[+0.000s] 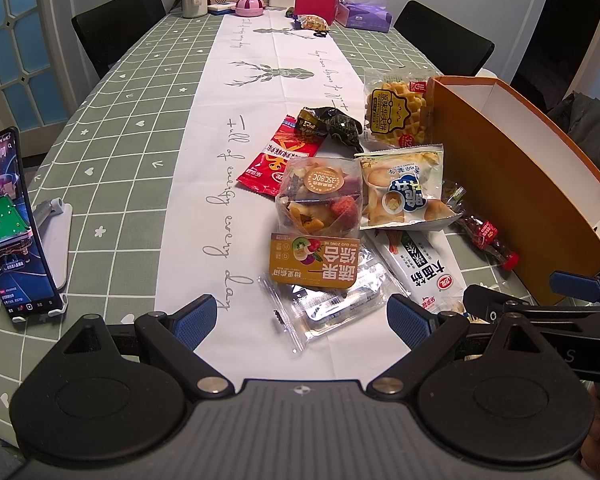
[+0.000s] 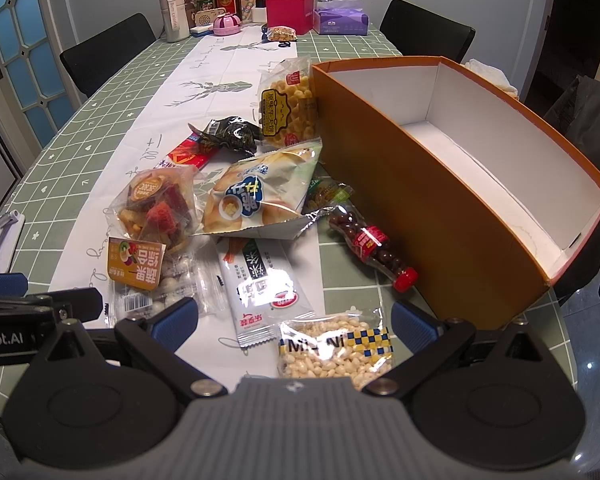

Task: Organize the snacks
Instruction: 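Grasp the dried-fruit bag with the left tool while the right tool grasps the cream-puff bag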

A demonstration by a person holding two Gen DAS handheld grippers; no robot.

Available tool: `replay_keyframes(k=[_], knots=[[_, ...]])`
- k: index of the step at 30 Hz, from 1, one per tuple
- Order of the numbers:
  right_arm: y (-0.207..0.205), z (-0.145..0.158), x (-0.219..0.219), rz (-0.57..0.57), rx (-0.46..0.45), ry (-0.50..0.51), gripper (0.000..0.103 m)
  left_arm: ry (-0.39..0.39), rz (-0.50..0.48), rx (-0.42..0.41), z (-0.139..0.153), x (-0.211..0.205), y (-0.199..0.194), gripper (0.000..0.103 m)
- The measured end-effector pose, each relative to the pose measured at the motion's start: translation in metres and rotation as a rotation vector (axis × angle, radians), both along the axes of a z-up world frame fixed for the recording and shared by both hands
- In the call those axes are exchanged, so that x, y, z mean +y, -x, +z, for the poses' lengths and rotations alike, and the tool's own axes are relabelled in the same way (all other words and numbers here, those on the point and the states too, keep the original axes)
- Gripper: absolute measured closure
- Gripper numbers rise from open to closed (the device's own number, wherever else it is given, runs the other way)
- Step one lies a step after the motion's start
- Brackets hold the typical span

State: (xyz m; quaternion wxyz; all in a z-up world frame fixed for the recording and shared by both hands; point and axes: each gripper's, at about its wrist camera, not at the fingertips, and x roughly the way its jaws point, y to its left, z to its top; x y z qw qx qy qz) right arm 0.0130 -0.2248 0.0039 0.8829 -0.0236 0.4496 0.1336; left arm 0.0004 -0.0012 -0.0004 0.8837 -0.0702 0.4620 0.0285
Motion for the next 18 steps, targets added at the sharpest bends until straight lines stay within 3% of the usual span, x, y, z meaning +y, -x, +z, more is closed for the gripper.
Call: replay_keyframes(k=[8, 12, 15, 18], knots=[[-0.001, 0.001, -0.001, 0.007, 0.000, -0.005, 0.003, -0.005, -0.004, -0.007, 0.004, -0.003, -0.001, 0.000], [-0.008, 0.007, -0.007, 0.047, -0.004, -0.067, 0.003, 0.025, -0.025, -0.035, 0.009, -0.003, -0.004, 0.000], [-0.018, 0.018, -0.012, 0.084, -0.051, -0.130, 0.003, 0.004, -0.053, -0.065, 0.015, 0.002, -0.012, 0.000], [-0.027, 0.029, -0.006, 0.167, -0.119, -0.090, 0.003, -0.035, -0.055, -0.104, 0.019, 0.005, -0.018, 0.000]])
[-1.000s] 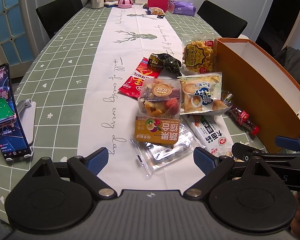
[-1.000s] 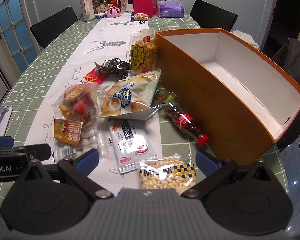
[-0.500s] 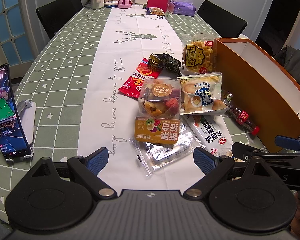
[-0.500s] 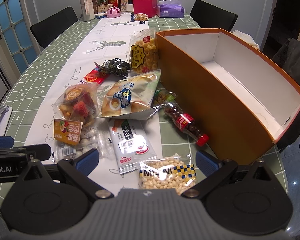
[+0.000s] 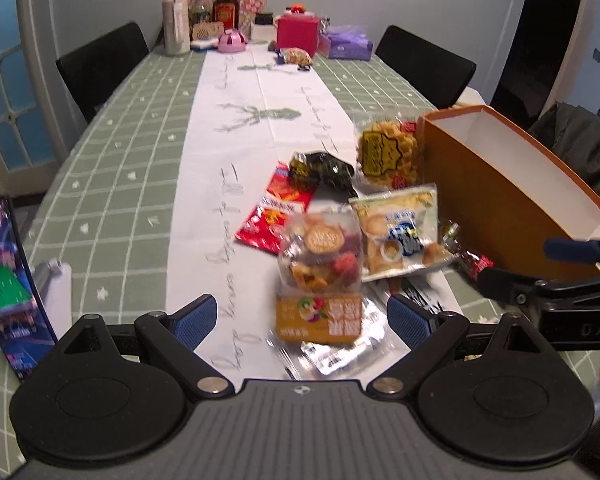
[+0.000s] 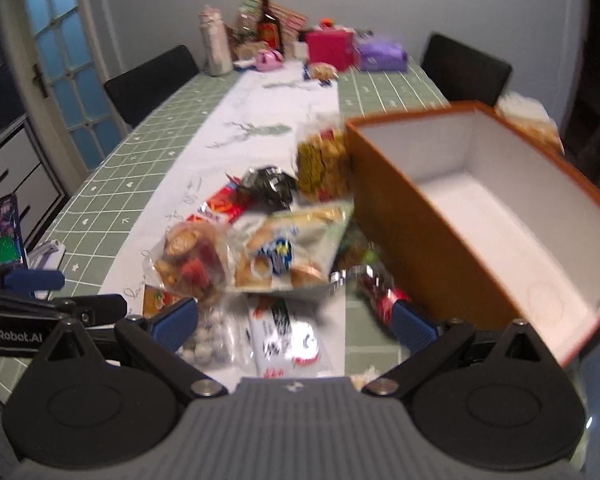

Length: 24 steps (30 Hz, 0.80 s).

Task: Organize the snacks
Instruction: 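Grasp the dried-fruit bag with the left tool while the right tool grasps the cream-puff bag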

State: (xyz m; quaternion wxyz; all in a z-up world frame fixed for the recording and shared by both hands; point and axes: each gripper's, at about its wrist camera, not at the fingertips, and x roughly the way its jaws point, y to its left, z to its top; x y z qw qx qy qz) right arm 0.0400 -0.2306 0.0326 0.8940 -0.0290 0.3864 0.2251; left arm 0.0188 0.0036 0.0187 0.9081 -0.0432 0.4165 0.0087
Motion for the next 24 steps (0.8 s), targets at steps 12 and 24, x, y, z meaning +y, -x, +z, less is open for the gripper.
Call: replay_keyframes(k=[12, 24], knots=[[-0.080, -0.003, 0.016, 0.093, 0.146, -0.116, 0.003, 0.122, -0.029, 0.059, -0.013, 0.010, -0.039, 0.020], [-0.116, -0.044, 0.036, 0.099, 0.219, -0.038, 0.009, 0.026, -0.072, 0.053, -0.037, -0.012, -0.073, 0.020]])
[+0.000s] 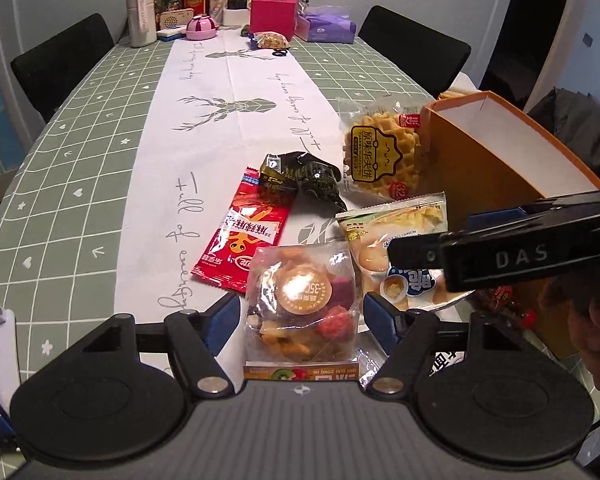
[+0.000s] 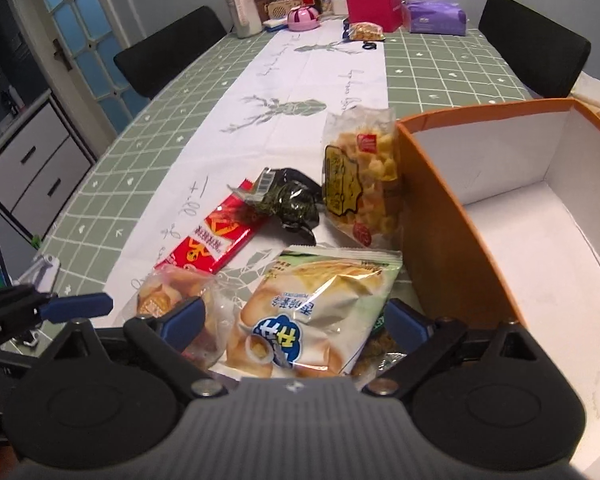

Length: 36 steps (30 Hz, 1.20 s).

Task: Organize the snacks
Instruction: 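Grasp the dried-fruit bag with the left tool while the right tool grasps the cream-puff bag, then carry both held bags up and over into the orange box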

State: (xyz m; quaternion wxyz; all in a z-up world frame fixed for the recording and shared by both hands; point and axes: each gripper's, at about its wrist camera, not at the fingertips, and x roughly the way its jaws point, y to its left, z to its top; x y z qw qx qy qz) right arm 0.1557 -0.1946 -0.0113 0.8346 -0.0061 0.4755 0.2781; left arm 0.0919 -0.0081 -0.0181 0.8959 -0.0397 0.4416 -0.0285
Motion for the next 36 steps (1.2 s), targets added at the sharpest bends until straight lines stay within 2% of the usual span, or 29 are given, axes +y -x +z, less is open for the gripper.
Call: replay_keyframes(k=[8, 19, 22, 24, 26, 32, 36], knots=[[-0.013, -0.022, 0.010, -0.013, 0.033, 0.025, 0.010, -0.023, -0.004, 0.006, -0.011, -0.002, -0.008, 0.020], [-0.014, -0.034, 0.029, 0.009, -0.027, 0.109, 0.009, -0.018, -0.014, 0.018, -0.022, 0.001, -0.013, 0.019], [-0.014, -0.038, 0.031, 0.007, -0.034, 0.125, 0.011, 0.015, 0.006, 0.039, -0.026, 0.005, -0.014, 0.020], [-0.013, -0.037, 0.031, 0.015, -0.050, 0.139, 0.019, 0.045, 0.016, 0.040, -0.026, 0.009, -0.013, 0.024], [-0.012, -0.034, 0.031, 0.022, -0.062, 0.141, 0.033, 0.041, 0.015, 0.038, -0.025, 0.010, -0.012, 0.026], [-0.014, -0.028, 0.022, 0.015, -0.056, 0.107, 0.052, 0.042, 0.017, 0.028, -0.025, 0.013, -0.006, 0.030], [-0.012, -0.022, 0.017, 0.017, -0.063, 0.082, 0.061, 0.068, 0.041, 0.036, -0.023, 0.019, -0.004, 0.032]])
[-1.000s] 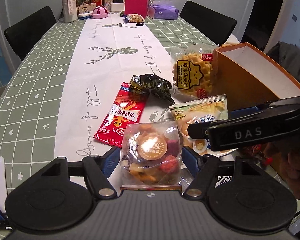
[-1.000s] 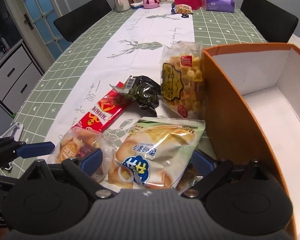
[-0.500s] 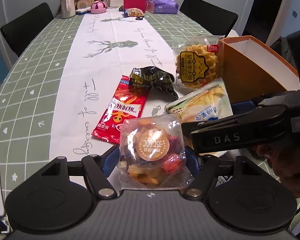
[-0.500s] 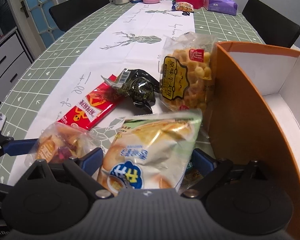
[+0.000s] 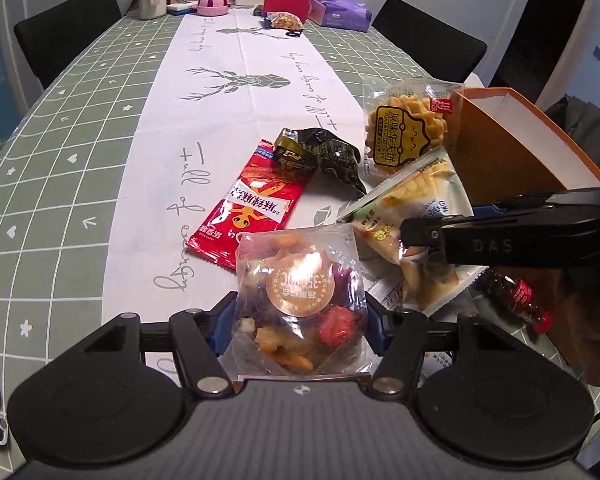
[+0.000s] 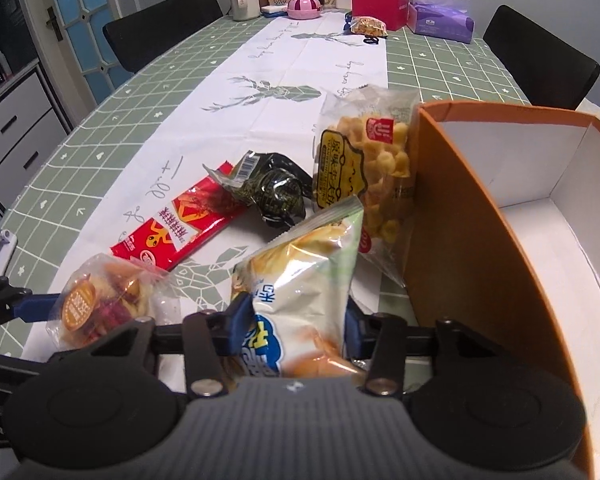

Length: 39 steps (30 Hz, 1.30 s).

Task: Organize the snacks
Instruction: 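Carry both held bags up and over into the orange box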

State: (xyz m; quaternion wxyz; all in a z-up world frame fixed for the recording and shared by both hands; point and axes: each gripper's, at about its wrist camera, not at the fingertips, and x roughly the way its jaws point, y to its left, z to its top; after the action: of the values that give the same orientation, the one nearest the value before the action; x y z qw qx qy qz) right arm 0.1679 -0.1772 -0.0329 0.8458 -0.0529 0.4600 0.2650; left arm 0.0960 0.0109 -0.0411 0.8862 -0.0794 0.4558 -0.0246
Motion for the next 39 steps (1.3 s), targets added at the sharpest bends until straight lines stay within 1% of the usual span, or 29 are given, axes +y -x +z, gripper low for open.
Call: replay_keyframes(k=[5, 11, 15, 20, 24, 31, 34, 39], knots=[[0.003, 0.010, -0.004, 0.004, -0.020, -0.028, 0.071, 0.030, 0.010, -0.012, 0.007, 0.008, 0.002, 0.034], [0.008, 0.024, -0.008, 0.012, -0.038, -0.065, 0.071, 0.051, 0.016, -0.039, 0.019, 0.013, 0.006, 0.034], [0.010, 0.034, -0.011, 0.015, -0.056, -0.087, 0.071, 0.046, 0.011, -0.061, 0.028, 0.013, 0.007, 0.034], [0.014, 0.057, -0.025, 0.007, -0.096, -0.135, 0.071, 0.056, 0.008, -0.094, 0.041, 0.010, 0.006, 0.035], [0.017, 0.081, -0.045, 0.005, -0.136, -0.178, 0.071, 0.049, -0.028, -0.122, 0.049, -0.001, 0.006, 0.035], [0.025, 0.105, -0.090, -0.004, -0.170, -0.212, 0.071, 0.022, -0.115, -0.154, 0.061, -0.038, 0.005, 0.035], [0.029, 0.113, -0.117, -0.042, -0.188, -0.234, 0.071, 0.023, -0.150, -0.178, 0.071, -0.057, 0.003, 0.035], [0.031, 0.120, -0.171, -0.155, -0.227, -0.246, 0.071, 0.027, -0.202, -0.224, 0.090, -0.090, -0.008, 0.035]])
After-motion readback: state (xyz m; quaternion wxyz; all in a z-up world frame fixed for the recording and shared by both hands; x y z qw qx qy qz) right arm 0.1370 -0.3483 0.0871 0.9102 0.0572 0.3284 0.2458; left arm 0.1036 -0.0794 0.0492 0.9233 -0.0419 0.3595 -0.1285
